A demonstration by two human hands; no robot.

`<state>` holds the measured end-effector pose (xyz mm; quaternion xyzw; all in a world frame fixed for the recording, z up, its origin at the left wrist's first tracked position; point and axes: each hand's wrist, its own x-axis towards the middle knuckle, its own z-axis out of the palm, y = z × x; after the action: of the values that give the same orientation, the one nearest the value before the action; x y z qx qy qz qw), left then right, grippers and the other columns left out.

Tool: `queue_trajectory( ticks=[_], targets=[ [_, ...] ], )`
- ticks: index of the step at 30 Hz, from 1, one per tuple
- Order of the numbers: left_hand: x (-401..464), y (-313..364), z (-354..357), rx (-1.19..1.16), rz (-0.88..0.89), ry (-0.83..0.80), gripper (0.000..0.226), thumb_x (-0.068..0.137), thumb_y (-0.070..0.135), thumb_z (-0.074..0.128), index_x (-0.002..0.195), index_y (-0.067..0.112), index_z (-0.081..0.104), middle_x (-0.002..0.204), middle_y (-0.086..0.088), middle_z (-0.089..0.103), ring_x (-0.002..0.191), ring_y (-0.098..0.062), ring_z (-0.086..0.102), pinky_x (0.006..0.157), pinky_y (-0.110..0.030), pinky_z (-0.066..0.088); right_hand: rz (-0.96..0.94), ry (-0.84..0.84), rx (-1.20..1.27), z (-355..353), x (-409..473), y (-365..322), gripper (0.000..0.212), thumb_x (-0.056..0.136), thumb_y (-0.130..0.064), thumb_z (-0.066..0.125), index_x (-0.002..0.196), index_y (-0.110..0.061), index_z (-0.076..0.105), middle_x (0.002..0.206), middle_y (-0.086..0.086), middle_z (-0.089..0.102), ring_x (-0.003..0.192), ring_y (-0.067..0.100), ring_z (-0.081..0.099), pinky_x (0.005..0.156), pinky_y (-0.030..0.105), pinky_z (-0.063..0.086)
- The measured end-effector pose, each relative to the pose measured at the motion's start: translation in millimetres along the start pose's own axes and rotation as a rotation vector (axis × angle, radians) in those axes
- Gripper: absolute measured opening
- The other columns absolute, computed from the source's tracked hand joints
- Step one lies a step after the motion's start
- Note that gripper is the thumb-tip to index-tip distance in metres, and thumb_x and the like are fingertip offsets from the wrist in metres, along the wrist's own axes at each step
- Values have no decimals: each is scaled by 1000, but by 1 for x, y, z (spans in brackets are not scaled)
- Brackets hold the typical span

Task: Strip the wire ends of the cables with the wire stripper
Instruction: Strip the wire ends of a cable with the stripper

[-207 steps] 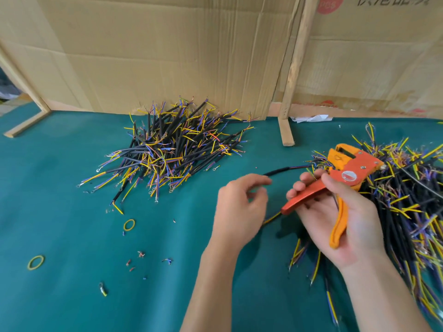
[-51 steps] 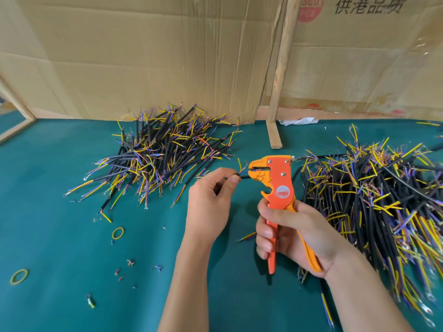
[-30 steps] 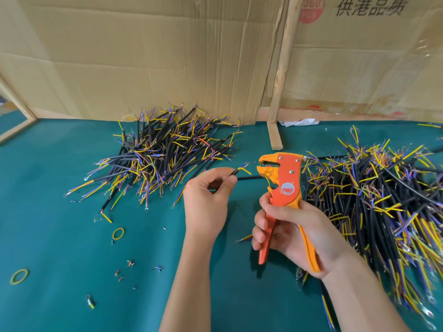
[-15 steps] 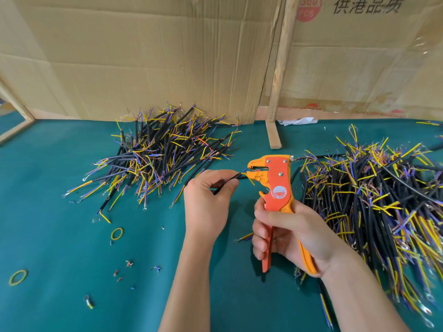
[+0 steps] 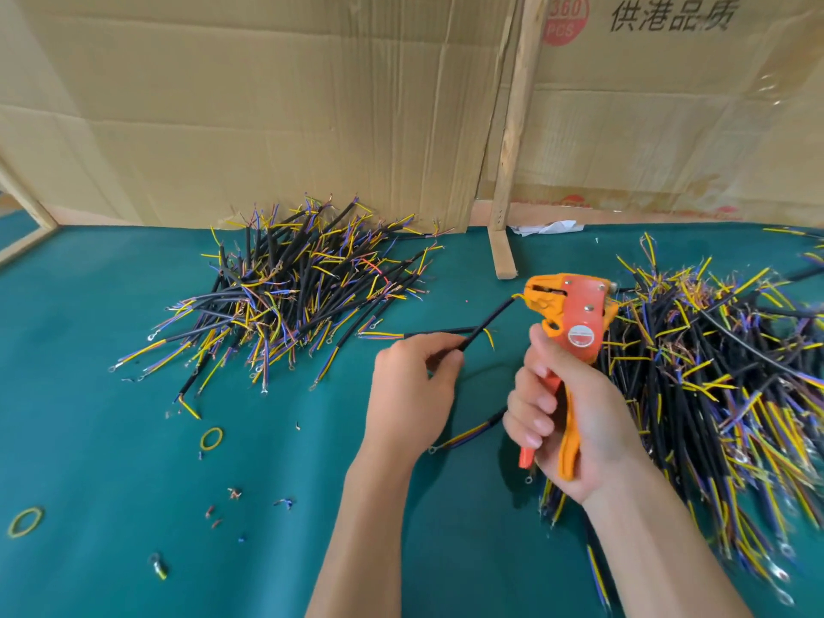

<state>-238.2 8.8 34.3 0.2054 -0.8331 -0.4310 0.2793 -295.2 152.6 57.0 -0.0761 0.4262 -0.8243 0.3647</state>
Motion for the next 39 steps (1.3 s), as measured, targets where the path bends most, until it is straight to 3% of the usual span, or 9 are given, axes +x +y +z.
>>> queue_trajectory(
  ticks=[2,4,6,9,13,20,26,32,39],
  targets=[
    [-2,8,8,-29,40,-94,25,93,12,63,107,28,77,92,19,74,68,4,59,65,-7,42,-19,-75,124,-7,1,-1,29,84,-29,74,70,-18,51,59,0,36,45,16,37,43,28,40],
    [-3,11,14,47,107,-138,30,94,10,60,114,26,75,110,14,73,95,-1,60,88,-13,44,-49,-162,228,-10,3,-1,23,78,-22,81,80,-15,58,68,4,46,56,20,49,56,32,50],
    [-1,3,11,250,110,-86,35,96,10,56,124,25,70,138,3,60,140,-16,37,115,-27,29,-64,-211,264,-10,4,-1,17,79,-18,77,88,-14,63,76,7,54,66,24,57,67,36,55],
    [1,-14,-6,500,-31,-78,45,100,19,50,143,31,51,158,2,36,154,-26,7,123,-44,14,-20,-245,234,-8,5,3,33,69,-14,87,95,-11,68,93,17,66,76,31,64,74,42,58],
    [1,-17,-8,502,-92,-50,41,96,29,56,137,29,56,140,4,52,144,-27,28,119,-41,21,112,-274,205,4,2,16,54,63,-5,84,113,-1,62,131,32,61,89,41,68,77,46,59],
    [2,-19,-12,578,-171,126,18,94,33,63,109,33,72,110,5,67,112,-25,50,96,-39,33,-5,97,290,1,11,11,58,62,2,59,120,1,58,137,17,56,107,52,68,87,52,54],
    [4,-13,-18,-41,-97,307,10,81,16,80,85,24,76,78,12,73,75,-5,67,78,-24,52,-41,129,240,-11,13,4,48,87,7,41,131,0,57,143,16,52,106,47,70,86,49,53],
    [5,-8,-17,-437,-113,168,20,74,6,86,80,22,75,72,5,73,67,-8,66,70,-20,53,-55,10,196,-14,10,5,80,58,-5,63,138,-4,58,143,14,59,110,41,70,76,41,59],
    [3,-7,-17,-480,-116,-3,25,81,-6,75,87,18,76,81,-1,77,74,-8,69,72,-18,51,-128,-47,253,-20,7,-3,75,70,-6,51,145,-6,50,138,20,63,115,33,67,83,38,56]
  ],
)
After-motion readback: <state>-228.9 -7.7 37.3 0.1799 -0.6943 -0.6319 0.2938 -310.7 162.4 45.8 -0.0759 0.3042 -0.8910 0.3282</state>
